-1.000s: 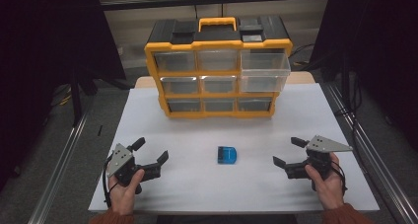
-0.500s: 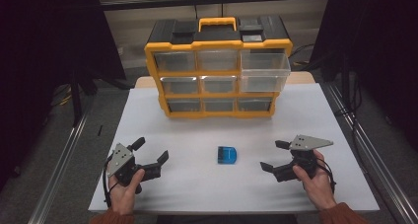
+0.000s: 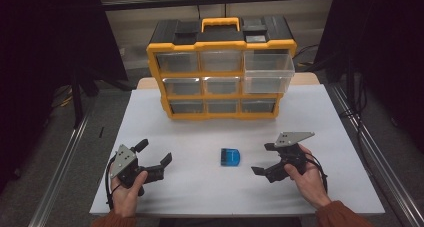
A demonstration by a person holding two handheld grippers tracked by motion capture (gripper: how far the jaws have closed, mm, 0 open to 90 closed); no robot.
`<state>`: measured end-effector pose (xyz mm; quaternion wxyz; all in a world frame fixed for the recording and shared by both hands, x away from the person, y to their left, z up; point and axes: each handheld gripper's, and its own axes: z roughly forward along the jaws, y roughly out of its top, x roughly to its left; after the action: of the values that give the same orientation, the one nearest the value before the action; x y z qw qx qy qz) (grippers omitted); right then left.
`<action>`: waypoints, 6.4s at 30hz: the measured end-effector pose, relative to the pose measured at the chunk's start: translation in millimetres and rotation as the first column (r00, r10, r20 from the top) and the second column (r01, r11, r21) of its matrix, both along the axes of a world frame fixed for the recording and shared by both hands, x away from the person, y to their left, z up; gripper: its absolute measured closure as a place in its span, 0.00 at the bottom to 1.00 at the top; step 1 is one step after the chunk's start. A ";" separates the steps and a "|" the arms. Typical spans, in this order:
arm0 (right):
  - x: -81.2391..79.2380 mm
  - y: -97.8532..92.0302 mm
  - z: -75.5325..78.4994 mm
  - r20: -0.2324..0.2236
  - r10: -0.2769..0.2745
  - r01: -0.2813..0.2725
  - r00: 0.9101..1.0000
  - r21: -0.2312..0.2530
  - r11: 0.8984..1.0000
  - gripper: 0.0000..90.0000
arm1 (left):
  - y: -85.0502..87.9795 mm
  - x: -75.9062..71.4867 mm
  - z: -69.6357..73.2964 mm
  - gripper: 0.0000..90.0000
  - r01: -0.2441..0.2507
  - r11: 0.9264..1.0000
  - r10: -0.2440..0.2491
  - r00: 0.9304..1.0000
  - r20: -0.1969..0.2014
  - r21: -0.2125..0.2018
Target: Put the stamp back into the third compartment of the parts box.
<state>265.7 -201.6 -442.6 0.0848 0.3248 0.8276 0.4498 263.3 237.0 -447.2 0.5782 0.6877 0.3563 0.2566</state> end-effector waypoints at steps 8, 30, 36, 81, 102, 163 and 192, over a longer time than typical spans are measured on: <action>14.7 19.1 4.6 -0.033 0.050 -0.052 0.998 -0.033 0.998 0.04 | 0.1 0.1 0.5 0.04 -0.003 1.000 0.003 1.000 0.001 -0.012; 49.6 63.4 12.3 -0.139 0.217 -0.238 0.966 -0.160 0.958 0.09 | -0.2 0.6 0.8 0.04 0.003 1.000 -0.003 1.000 0.006 -0.006; 60.6 73.1 7.5 -0.218 0.242 -0.286 0.946 -0.203 0.937 0.14 | 0.5 1.2 0.8 0.04 -0.003 1.000 0.003 1.000 0.012 -0.011; 81.2 96.4 -18.6 -0.265 0.249 -0.331 0.932 -0.338 0.881 0.47 | 1.7 1.7 0.2 0.04 -0.009 1.000 0.009 1.000 0.002 0.007; 72.6 70.7 6.0 -0.109 0.277 -0.294 0.955 -0.193 0.936 0.47 | 1.2 1.6 0.4 0.04 0.000 1.000 0.000 1.000 0.006 0.000; 53.1 50.5 104.0 0.118 0.292 -0.293 0.949 -0.003 0.956 0.47 | 1.4 -0.2 2.2 0.04 -0.005 1.000 0.005 1.000 0.019 0.005; 64.4 35.9 185.0 0.201 0.273 -0.264 0.941 -0.071 0.962 0.47 | 1.1 -0.2 2.5 0.04 0.001 1.000 -0.001 1.000 0.018 -0.004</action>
<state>330.1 -165.7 -257.6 0.1159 0.1578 0.8603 0.4707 263.2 238.1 -444.7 0.5828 0.6844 0.3511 0.2619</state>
